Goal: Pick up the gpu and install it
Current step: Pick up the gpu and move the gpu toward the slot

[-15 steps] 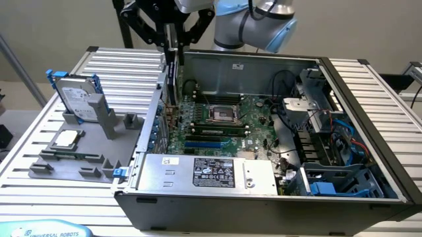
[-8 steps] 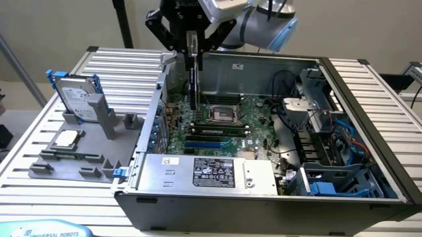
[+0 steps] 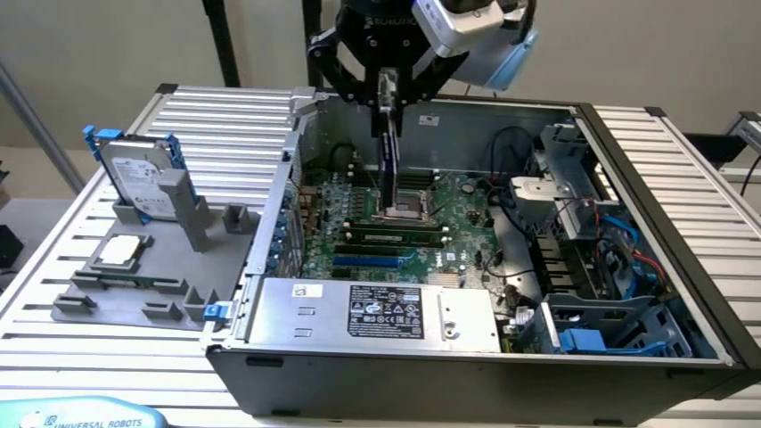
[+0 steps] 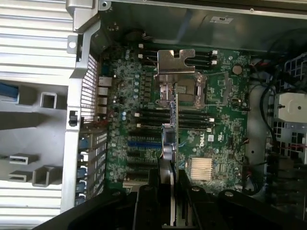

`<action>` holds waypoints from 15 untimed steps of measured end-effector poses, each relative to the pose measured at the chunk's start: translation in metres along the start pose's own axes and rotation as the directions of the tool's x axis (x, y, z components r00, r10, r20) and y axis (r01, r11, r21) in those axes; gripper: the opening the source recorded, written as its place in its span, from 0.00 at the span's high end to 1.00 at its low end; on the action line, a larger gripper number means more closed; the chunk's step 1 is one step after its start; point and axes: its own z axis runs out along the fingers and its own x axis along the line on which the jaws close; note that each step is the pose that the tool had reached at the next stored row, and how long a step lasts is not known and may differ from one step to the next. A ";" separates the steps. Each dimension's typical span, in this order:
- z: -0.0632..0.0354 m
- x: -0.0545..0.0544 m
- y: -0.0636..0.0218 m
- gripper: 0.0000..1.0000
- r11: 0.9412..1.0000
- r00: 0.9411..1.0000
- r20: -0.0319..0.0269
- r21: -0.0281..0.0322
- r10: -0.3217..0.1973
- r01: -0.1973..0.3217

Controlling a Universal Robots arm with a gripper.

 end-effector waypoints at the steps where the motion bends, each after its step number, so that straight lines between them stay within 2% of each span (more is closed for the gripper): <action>1: 0.0006 -0.005 -0.0002 0.73 1.000 1.000 -0.002 0.003 0.000 0.000; 5: 0.0026 -0.022 -0.0009 0.73 1.000 1.000 -0.012 0.019 0.000 0.000; 7: 0.0035 -0.031 -0.0013 0.73 1.000 1.000 -0.020 0.026 0.000 0.000; 10: 0.0059 -0.044 -0.0019 0.73 1.000 0.999 -0.036 0.030 0.001 0.000; 15: 0.0110 -0.065 -0.0025 0.73 0.999 0.998 -0.060 0.033 0.002 0.000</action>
